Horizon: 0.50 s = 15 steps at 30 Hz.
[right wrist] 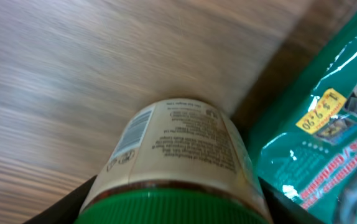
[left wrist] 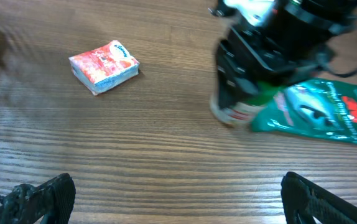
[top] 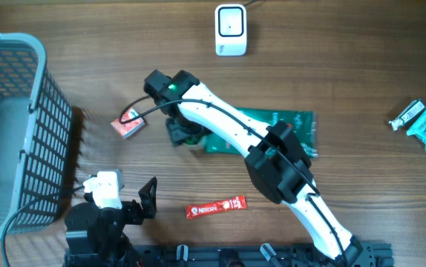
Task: Scan the item barcode
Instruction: 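Reach the right gripper over the green-lidded jar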
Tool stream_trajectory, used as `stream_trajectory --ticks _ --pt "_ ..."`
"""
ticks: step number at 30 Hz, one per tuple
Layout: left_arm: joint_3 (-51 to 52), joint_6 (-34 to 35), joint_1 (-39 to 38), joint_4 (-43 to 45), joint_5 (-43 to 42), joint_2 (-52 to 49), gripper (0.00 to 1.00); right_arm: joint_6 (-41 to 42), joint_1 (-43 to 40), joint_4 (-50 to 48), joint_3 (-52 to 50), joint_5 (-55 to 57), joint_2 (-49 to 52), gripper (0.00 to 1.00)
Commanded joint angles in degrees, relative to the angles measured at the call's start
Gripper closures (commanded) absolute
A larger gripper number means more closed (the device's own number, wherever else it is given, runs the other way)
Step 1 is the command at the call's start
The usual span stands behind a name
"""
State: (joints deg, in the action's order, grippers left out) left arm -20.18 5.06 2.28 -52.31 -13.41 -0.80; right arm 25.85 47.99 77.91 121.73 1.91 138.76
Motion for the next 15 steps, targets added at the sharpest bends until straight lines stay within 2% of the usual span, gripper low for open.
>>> stream_trajectory --ticks 1,2,3,6,7,9,11,15 --pt "0.15 -0.26 0.24 0.33 -0.46 0.42 0.00 -6.54 -2.78 5.97 0.44 10.34 -1.70 0.43" --pt "0.15 -0.28 0.24 0.33 -0.46 0.42 0.00 -9.25 -3.23 6.14 0.44 10.80 -1.84 0.38" --pt "0.15 -0.26 0.24 0.31 -0.46 0.42 0.00 -13.07 -4.31 6.21 0.44 10.71 -1.84 0.23" --pt "0.15 -0.26 0.24 0.31 -0.46 0.42 0.00 -13.94 -5.20 6.78 1.01 5.40 -4.02 0.10" --pt "0.15 -0.28 0.24 0.31 -0.46 0.42 0.00 -13.88 -5.22 6.75 1.01 4.44 -6.49 0.00" --pt "0.15 -0.28 0.24 0.31 -0.46 0.42 0.00 -13.22 -5.20 7.26 1.01 1.75 -13.27 0.00" --pt "0.15 -0.26 0.24 0.31 -0.46 0.42 0.00 -5.79 -5.29 7.39 1.01 1.20 -19.43 0.00" --pt "0.15 -0.28 0.24 0.33 -0.46 0.42 0.00 26.77 -5.64 7.13 1.01 -0.63 -30.14 0.00"
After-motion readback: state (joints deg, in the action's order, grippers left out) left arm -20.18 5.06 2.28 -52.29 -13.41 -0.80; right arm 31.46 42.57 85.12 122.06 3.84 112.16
